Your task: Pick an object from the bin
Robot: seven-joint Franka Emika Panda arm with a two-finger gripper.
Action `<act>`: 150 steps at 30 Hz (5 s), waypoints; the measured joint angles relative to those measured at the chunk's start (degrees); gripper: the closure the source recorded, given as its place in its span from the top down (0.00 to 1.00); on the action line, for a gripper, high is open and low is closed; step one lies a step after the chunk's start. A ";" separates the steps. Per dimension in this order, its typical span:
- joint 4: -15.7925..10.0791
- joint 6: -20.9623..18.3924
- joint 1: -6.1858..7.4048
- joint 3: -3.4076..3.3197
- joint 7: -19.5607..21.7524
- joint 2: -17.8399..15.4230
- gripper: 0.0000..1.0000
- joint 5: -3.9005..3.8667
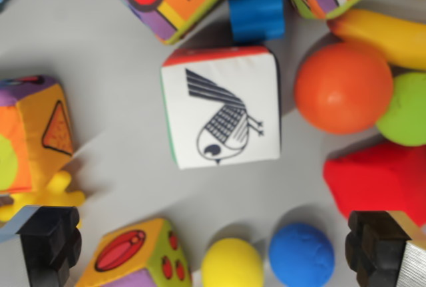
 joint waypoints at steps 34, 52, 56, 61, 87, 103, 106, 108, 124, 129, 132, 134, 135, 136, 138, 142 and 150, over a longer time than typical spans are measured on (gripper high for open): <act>-3.10 18.23 0.55 0.07 2.56 15.38 1.00 0.00; -2.61 21.81 0.58 0.01 2.56 19.20 1.00 0.00; -2.59 21.86 0.58 0.00 2.56 19.25 0.00 0.00; -2.59 21.87 0.58 0.00 2.56 19.26 0.00 0.00; -2.54 21.95 0.58 -0.02 2.56 19.51 0.00 0.00; -2.96 19.15 0.58 -0.01 2.56 16.04 0.00 0.00; -3.07 18.02 0.58 -0.01 2.56 14.79 0.00 0.00; -3.15 17.11 0.58 -0.01 2.56 13.81 0.00 0.00; -3.21 8.67 0.58 -0.01 2.56 5.18 0.00 0.00; -2.74 5.71 0.58 -0.01 2.56 2.71 0.00 0.00; -2.33 3.74 0.58 -0.01 2.56 1.13 0.00 0.00; -2.07 2.70 0.58 -0.01 2.56 0.37 0.00 0.00; -1.90 2.04 0.58 -0.01 2.56 -0.13 0.00 0.00; -1.73 1.36 0.58 -0.01 2.56 -0.63 0.00 0.00; -1.34 0.02 0.58 -0.01 2.56 -1.60 0.00 0.00; -0.43 -2.64 0.58 -0.01 2.56 -3.39 0.00 0.00; 1.54 -7.48 0.58 -0.01 2.56 -6.26 0.00 0.00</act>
